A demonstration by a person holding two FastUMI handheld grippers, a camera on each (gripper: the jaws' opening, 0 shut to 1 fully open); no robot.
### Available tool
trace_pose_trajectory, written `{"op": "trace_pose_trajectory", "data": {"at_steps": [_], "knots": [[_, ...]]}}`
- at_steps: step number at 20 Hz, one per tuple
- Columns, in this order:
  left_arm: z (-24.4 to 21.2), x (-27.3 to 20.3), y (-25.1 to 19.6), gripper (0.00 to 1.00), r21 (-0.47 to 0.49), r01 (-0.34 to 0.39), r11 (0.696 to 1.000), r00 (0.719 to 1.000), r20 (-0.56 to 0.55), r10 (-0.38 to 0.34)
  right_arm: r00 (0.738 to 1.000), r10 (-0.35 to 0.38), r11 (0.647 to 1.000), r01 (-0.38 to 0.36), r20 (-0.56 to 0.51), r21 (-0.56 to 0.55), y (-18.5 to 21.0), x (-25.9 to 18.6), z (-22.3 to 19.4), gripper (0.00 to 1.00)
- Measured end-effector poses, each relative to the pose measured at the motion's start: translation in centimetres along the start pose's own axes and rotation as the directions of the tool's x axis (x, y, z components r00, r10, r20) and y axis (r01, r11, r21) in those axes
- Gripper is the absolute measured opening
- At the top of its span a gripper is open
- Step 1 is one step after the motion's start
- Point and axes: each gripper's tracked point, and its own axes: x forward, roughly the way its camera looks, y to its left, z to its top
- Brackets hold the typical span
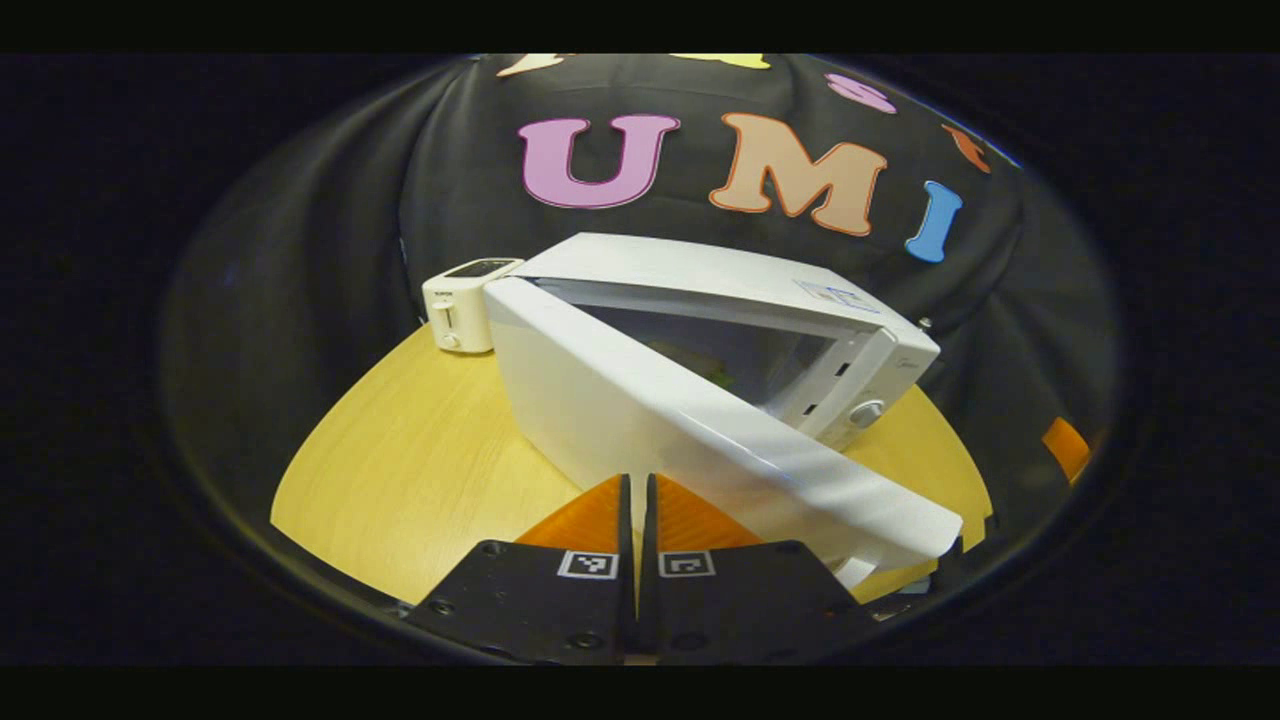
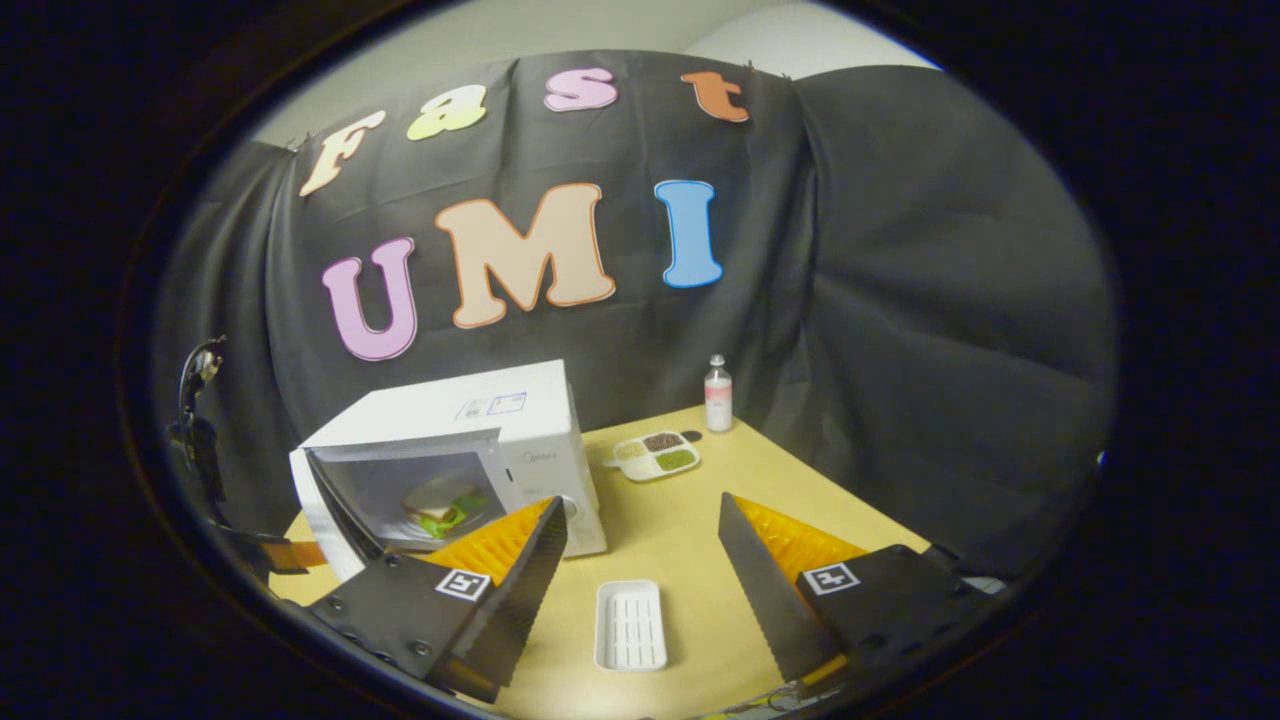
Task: Open the microwave oven with the left hand, put the food in, and close the microwave oven.
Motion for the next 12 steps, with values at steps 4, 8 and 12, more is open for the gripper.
{"op": "trace_pose_trajectory", "data": {"at_steps": [4,8,12], "knots": [[1.1,1.0,-2.6,0.02,0.017,0.042,0.999,0.999,0.022,-0.042,1.000,0.021,1.000,-0.021,0.012,-0.022,-0.1,0.5,0.7,0.96],[1.9,2.0,-5.2,0.01,0.028,0.076,0.997,0.996,0.049,-0.077,0.999,0.037,0.999,-0.036,0.024,-0.028,-0.6,1.0,1.3,0.92],[2.5,3.4,-7.2,0.02,0.046,0.095,0.994,0.994,0.058,-0.098,0.998,0.064,0.997,-0.064,0.007,-0.039,-0.8,1.7,1.0,0.92]]}}
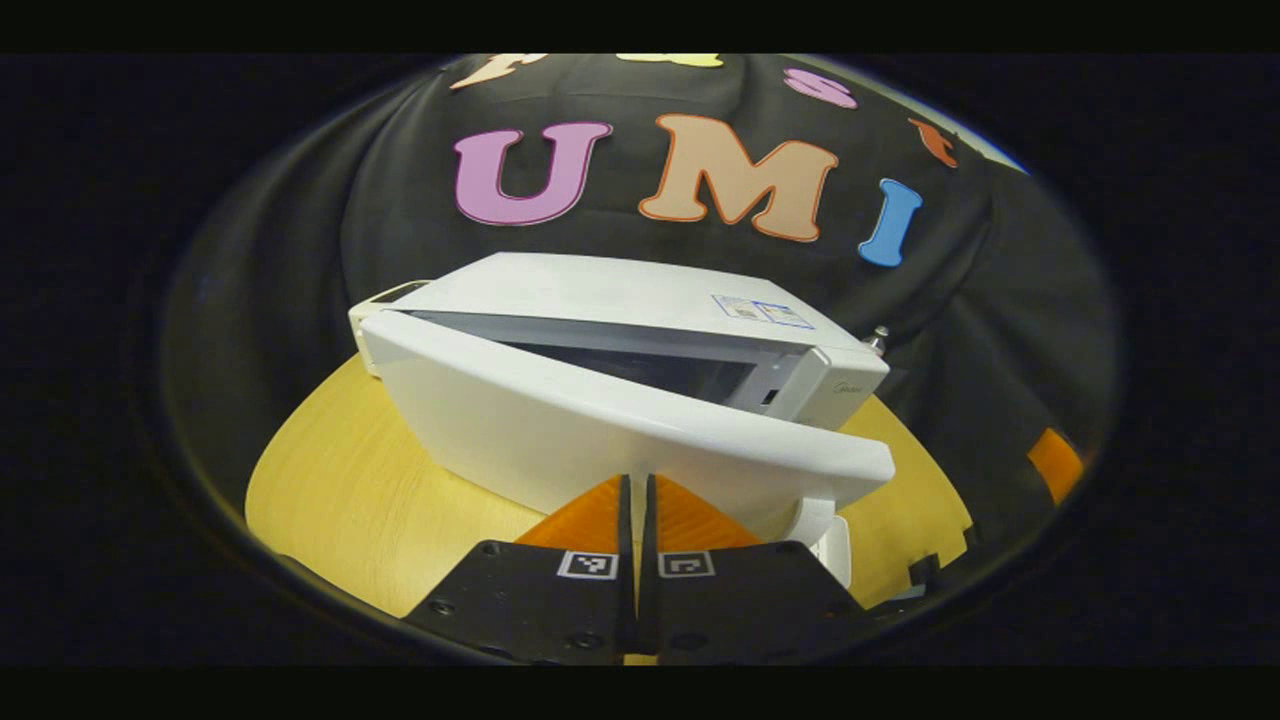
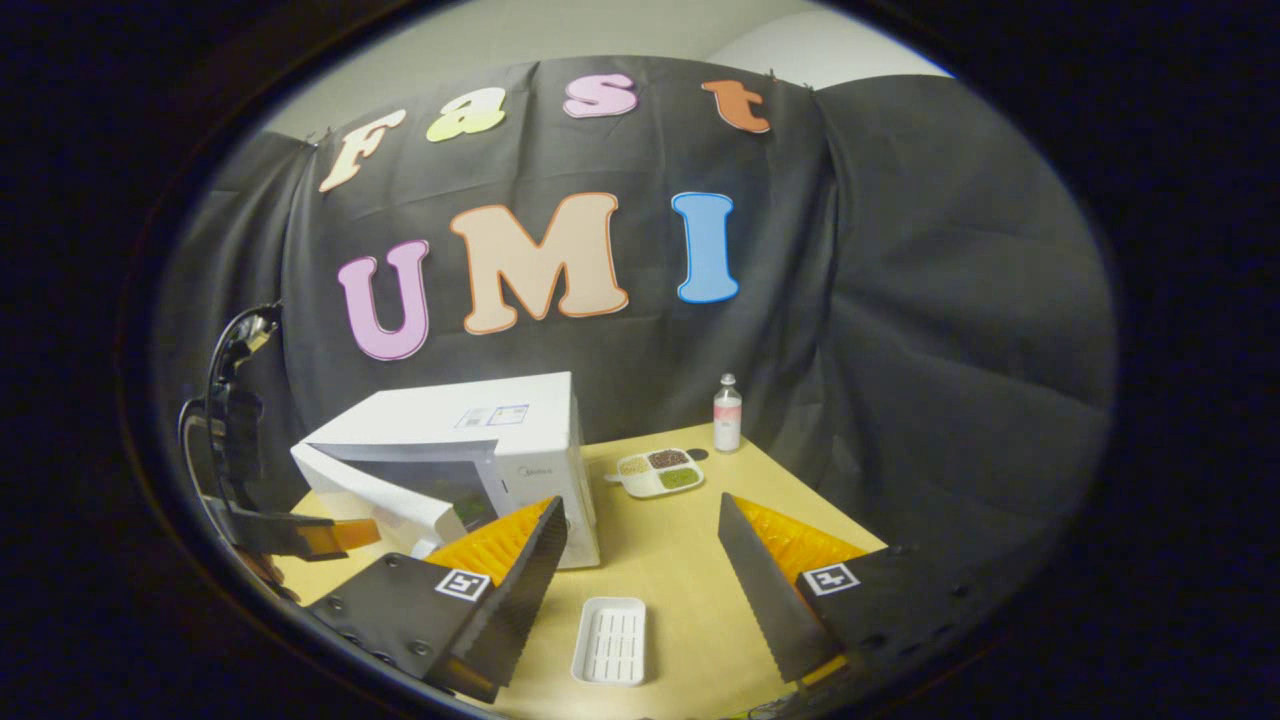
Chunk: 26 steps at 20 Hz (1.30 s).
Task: Open the microwave oven with the left hand, put the food in, and close the microwave oven.
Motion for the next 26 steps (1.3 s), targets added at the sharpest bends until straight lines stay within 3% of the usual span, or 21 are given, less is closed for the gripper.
{"op": "trace_pose_trajectory", "data": {"at_steps": [2,5,6,8,10,11,13,14,20,25,26], "knots": [[0.4,0.6,-0.5,0.02,0.009,0.006,1.000,1.000,0.005,-0.006,1.000,0.019,1.000,-0.019,-0.005,-0.008,0.0,0.1,0.0,0.97],[1.3,1.3,-1.0,0.00,0.024,0.004,1.000,1.000,0.013,-0.004,0.999,0.038,0.999,-0.039,-0.014,-0.014,-0.2,0.3,-0.1,0.97],[1.6,1.7,-1.1,0.00,0.027,0.001,1.000,1.000,0.018,-0.001,0.999,0.040,0.999,-0.041,-0.019,-0.015,-0.5,0.3,-0.2,0.92],[2.4,2.2,-1.6,0.01,0.028,-0.001,1.000,1.000,0.031,0.000,0.999,0.041,0.999,-0.041,-0.028,-0.012,-1.0,0.4,-0.4,0.97],[3.1,2.9,-2.1,0.00,0.034,-0.003,0.999,0.999,0.044,0.001,0.998,0.042,0.999,-0.043,-0.039,-0.006,-1.4,0.4,-0.6,0.97],[3.4,3.2,-2.3,0.00,0.039,-0.003,0.999,0.999,0.050,0.001,0.998,0.046,0.999,-0.046,-0.044,-0.005,-1.6,0.3,-0.7,0.92],[4.0,3.7,-3.0,0.00,0.047,-0.003,0.999,0.998,0.063,0.000,0.997,0.054,0.998,-0.054,-0.052,-0.008,-1.9,0.2,-0.9,0.97],[4.2,3.9,-3.2,0.00,0.052,-0.004,0.999,0.998,0.065,0.001,0.997,0.058,0.998,-0.059,-0.052,-0.009,-2.0,0.2,-0.8,0.92],[5.4,5.1,-4.8,0.02,0.086,-0.007,0.996,0.996,0.091,-0.001,0.997,0.071,0.997,-0.072,-0.040,-0.005,-2.7,0.5,-0.5,0.97],[4.6,5.5,-5.1,0.00,0.035,-0.027,0.999,0.996,0.089,0.024,0.997,0.070,0.997,-0.070,-0.025,0.019,-3.5,1.0,-0.2,0.97],[4.6,5.5,-5.1,0.00,0.037,-0.038,0.999,0.995,0.096,0.035,0.997,0.068,0.997,-0.067,-0.029,0.026,-3.8,1.2,-0.3,0.92]]}}
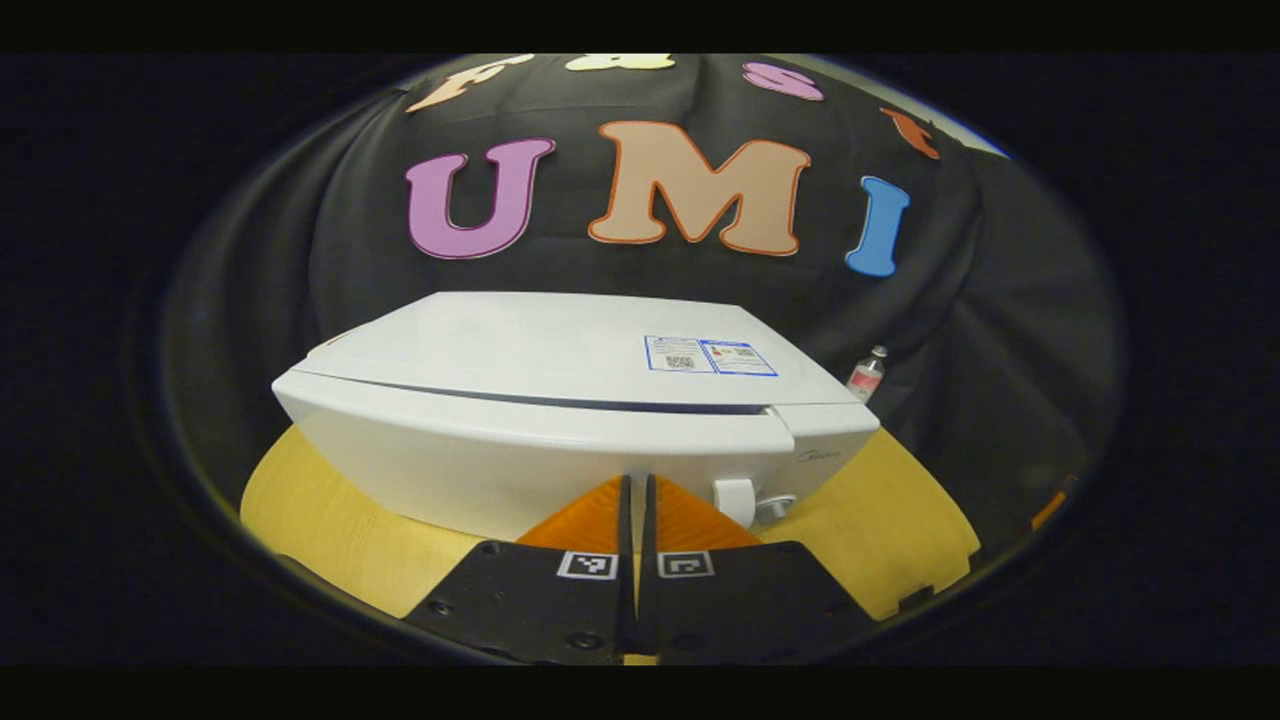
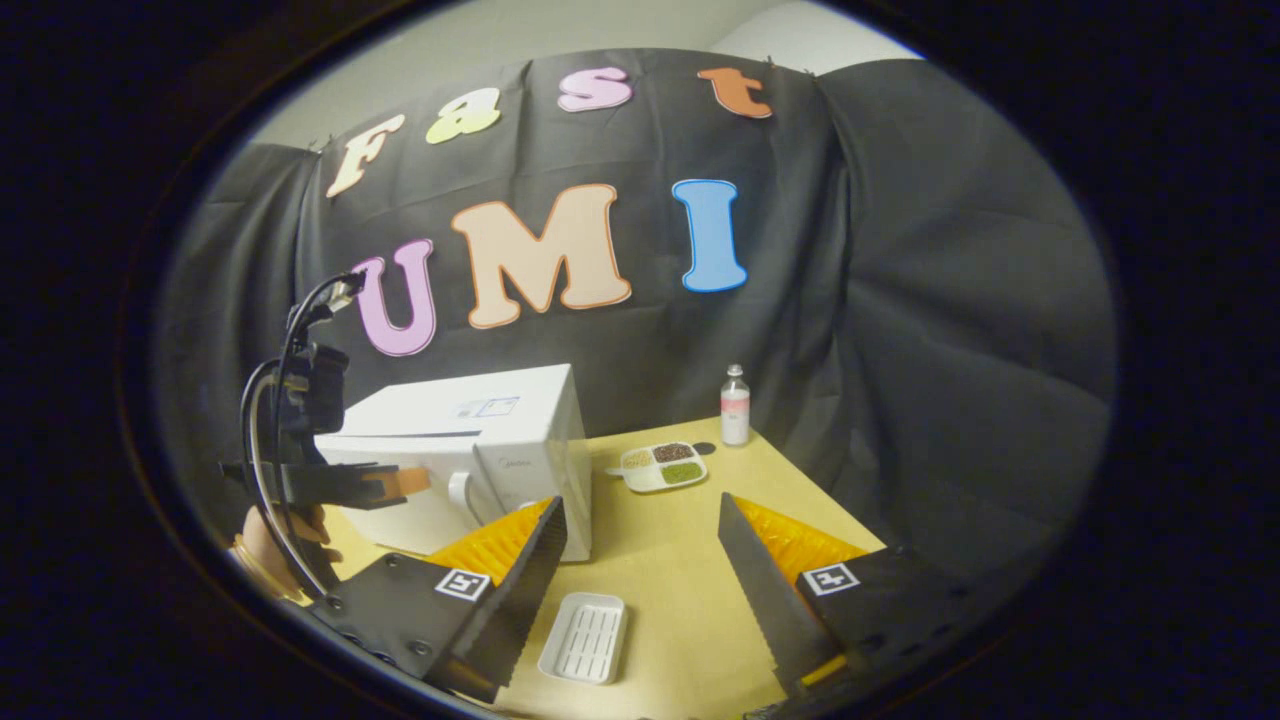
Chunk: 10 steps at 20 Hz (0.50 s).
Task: Open the microwave oven with the left hand, put the food in, and close the microwave oven.
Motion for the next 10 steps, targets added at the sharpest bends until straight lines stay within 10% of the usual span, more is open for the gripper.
{"op": "trace_pose_trajectory", "data": {"at_steps": [10], "knots": [[0.1,0.2,0.1,0.00,0.007,-0.025,1.000,0.999,0.034,0.024,1.000,0.008,1.000,-0.008,-0.004,-0.002,-0.1,1.2,-0.1,0.97]]}}
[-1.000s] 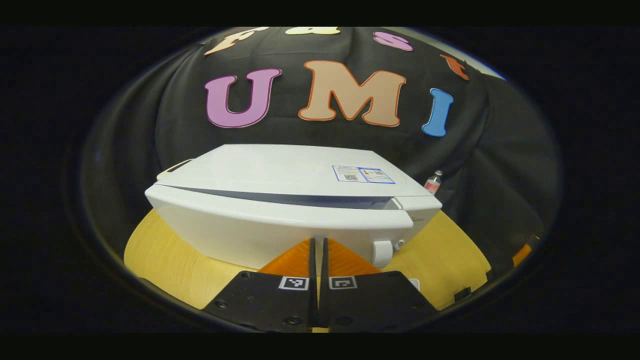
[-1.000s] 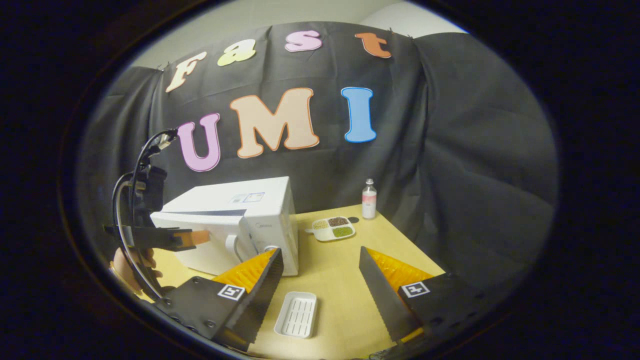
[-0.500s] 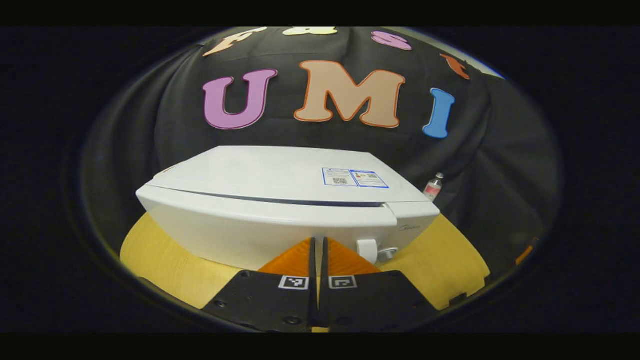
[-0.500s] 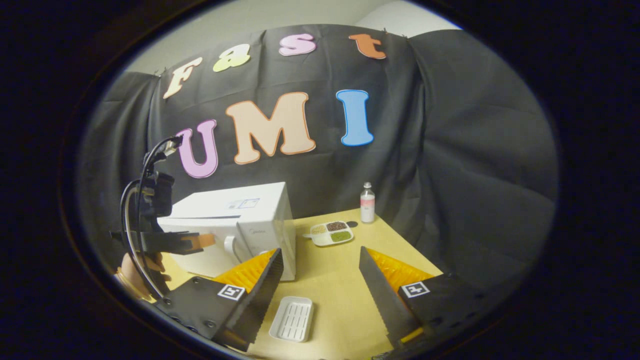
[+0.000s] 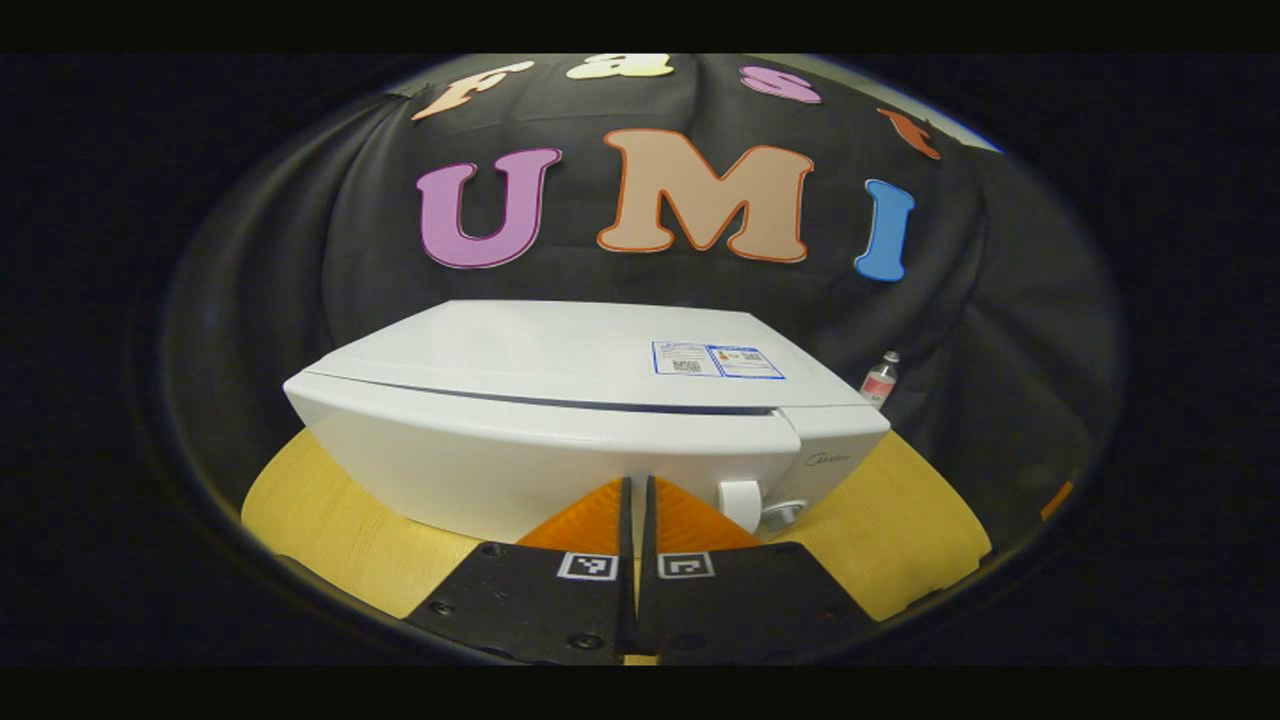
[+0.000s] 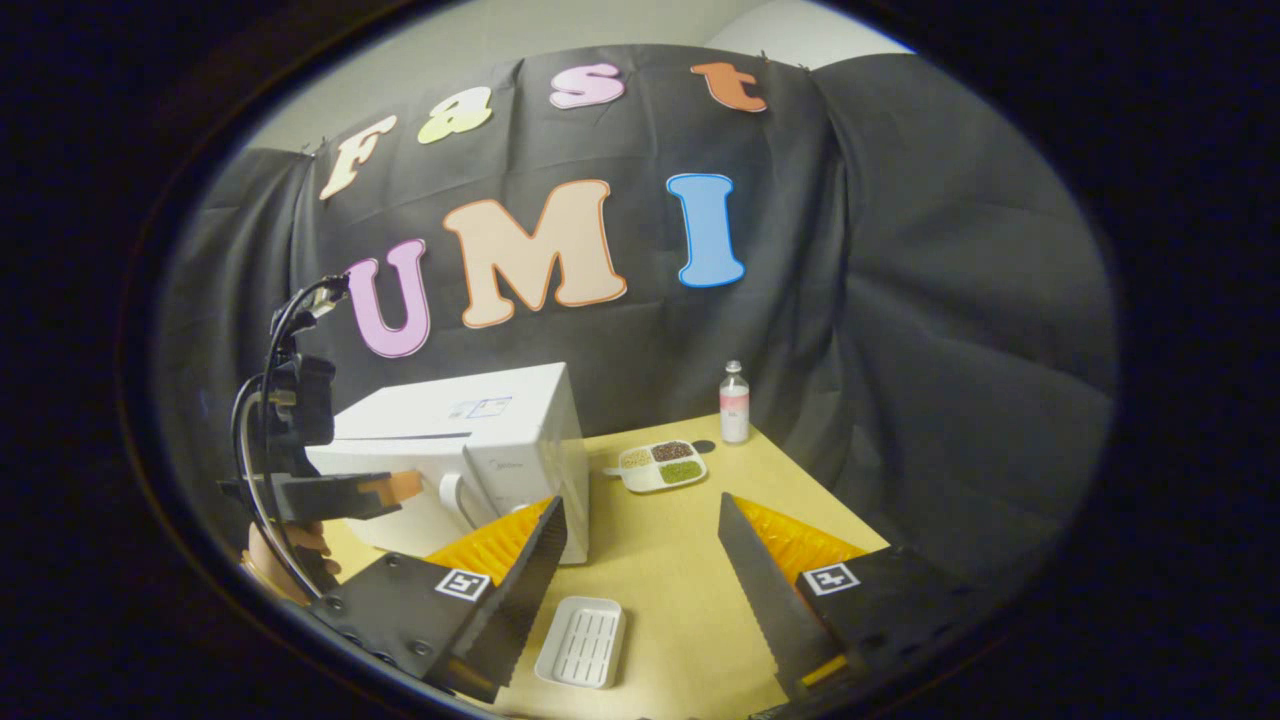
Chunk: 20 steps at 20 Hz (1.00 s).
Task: Open the microwave oven with the left hand, put the food in, and close the microwave oven.
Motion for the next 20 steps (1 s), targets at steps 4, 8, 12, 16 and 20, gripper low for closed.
{"op": "trace_pose_trajectory", "data": {"at_steps": [4,8,12,16,20], "knots": [[0.0,0.1,0.0,0.00,-0.006,-0.004,1.000,1.000,0.008,0.004,1.000,-0.006,1.000,0.006,0.009,-0.002,-0.1,0.1,0.2,0.92],[0.1,0.2,0.0,0.00,-0.016,-0.003,1.000,1.000,0.018,0.003,1.000,-0.014,1.000,0.013,0.008,0.003,-0.3,0.0,0.2,0.97],[0.9,0.7,0.1,0.01,-0.014,-0.007,1.000,0.999,0.051,0.008,1.000,-0.002,1.000,0.002,0.012,-0.007,0.2,-0.1,0.2,0.97],[0.3,0.9,0.2,0.00,-0.095,-0.001,0.995,0.999,0.043,0.005,1.000,0.014,0.999,-0.014,0.015,-0.030,0.5,-0.7,0.4,0.97],[0.1,1.0,0.4,0.00,-0.094,0.002,0.996,0.999,0.038,0.001,0.999,0.040,0.998,-0.040,-0.002,-0.048,1.1,-1.1,-0.2,0.92]]}}
